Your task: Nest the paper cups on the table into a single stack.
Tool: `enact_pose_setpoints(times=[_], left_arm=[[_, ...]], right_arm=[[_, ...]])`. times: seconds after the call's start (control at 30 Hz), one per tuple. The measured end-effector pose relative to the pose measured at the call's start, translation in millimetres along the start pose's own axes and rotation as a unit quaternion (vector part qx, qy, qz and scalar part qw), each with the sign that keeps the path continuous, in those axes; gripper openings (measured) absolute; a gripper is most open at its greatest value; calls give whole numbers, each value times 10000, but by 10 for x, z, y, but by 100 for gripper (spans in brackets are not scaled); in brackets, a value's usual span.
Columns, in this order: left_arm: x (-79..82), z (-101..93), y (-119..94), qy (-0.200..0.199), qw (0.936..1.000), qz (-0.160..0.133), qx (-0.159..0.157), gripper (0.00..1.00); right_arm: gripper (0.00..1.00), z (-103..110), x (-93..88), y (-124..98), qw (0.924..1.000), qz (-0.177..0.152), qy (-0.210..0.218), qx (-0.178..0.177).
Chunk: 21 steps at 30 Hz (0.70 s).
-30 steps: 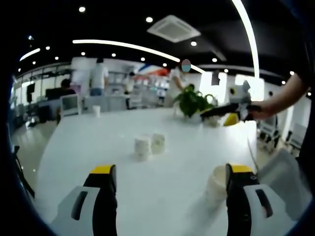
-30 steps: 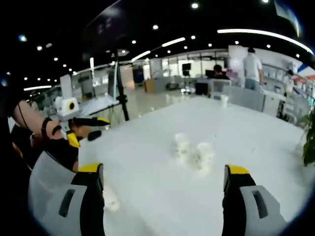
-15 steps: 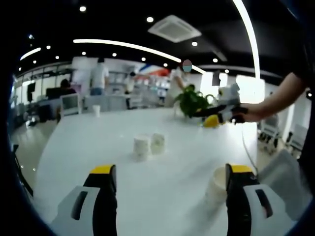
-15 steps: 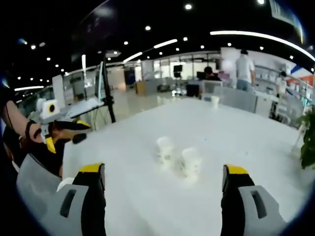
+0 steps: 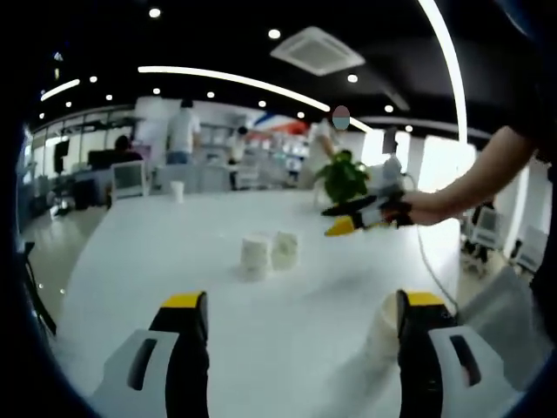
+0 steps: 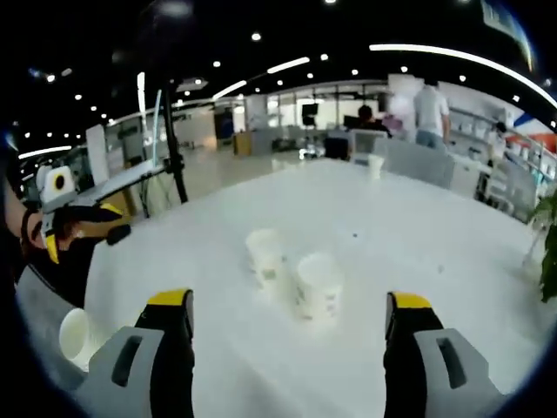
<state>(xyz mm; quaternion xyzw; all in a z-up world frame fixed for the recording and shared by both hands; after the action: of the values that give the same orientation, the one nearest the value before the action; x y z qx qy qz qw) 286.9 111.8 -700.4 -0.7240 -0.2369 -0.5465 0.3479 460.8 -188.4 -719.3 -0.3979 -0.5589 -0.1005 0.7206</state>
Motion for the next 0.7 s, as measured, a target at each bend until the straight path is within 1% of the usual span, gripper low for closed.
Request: enact_pose_setpoints(times=[0.07, 0.13, 0.2, 0.23, 0.27, 0.33, 0.37, 0.4, 0.47, 0.53, 0.6, 0.7], left_arm=[[-12, 7, -2, -26, 10000, -7, 28, 87], [-16, 16, -7, -34, 10000, -7, 53, 87], [-14, 33, -22, 1, 10000, -4, 88, 87], [-14, 50, -38, -1, 9999, -19, 131, 87], [-15, 59, -48, -25, 9999, -43, 151, 87], [-34, 63, -59, -60, 9999, -30, 160, 87], [-44, 61, -66, -47, 9998, 18, 191, 87], [-48, 60, -68, -37, 9998, 6, 194, 87], [-53, 62, -77, -46, 9998, -8, 200, 87], [-54, 69, -94, -57, 9997, -3, 231, 87], [-57, 82, -103, -62, 9997, -1, 255, 87], [-59, 87, -110, -69, 9996, 8, 286, 87]], right_arm=[[84, -63, -19, 71, 10000, -4, 28, -37], [83, -119, -27, 142, 9998, 2, 190, -42], [82, -147, -15, 210, 9999, -12, 143, -45], [81, -170, -29, 260, 9999, 58, 122, -33], [80, -179, -52, 285, 9996, 191, 194, 5], [77, -204, -52, 353, 9996, 162, 224, 39], [76, -210, -54, 379, 9996, 176, 204, 51], [76, -225, -60, 416, 9995, 225, 190, 57], [74, -219, -38, 465, 9996, 236, 138, 88], [70, -212, -14, 522, 9996, 250, 75, 145], [68, -171, -5, 564, 9994, 312, 24, 140], [65, -175, 16, 603, 9994, 335, 47, 124]])
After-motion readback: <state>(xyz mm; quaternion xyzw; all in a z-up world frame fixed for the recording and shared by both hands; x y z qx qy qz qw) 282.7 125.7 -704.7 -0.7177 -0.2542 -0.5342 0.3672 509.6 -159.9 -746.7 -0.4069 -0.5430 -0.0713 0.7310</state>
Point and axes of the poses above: the point that each gripper's makers call its tool centre point, and the gripper's own axes: y roughly forward along the fingers, z roughly to its left, x roughly out of its top, the point moved 8 cm from there along -y, roughly backward along the fingers, and after that the axes turned 2 degrees about x, right-handed, at the moved point
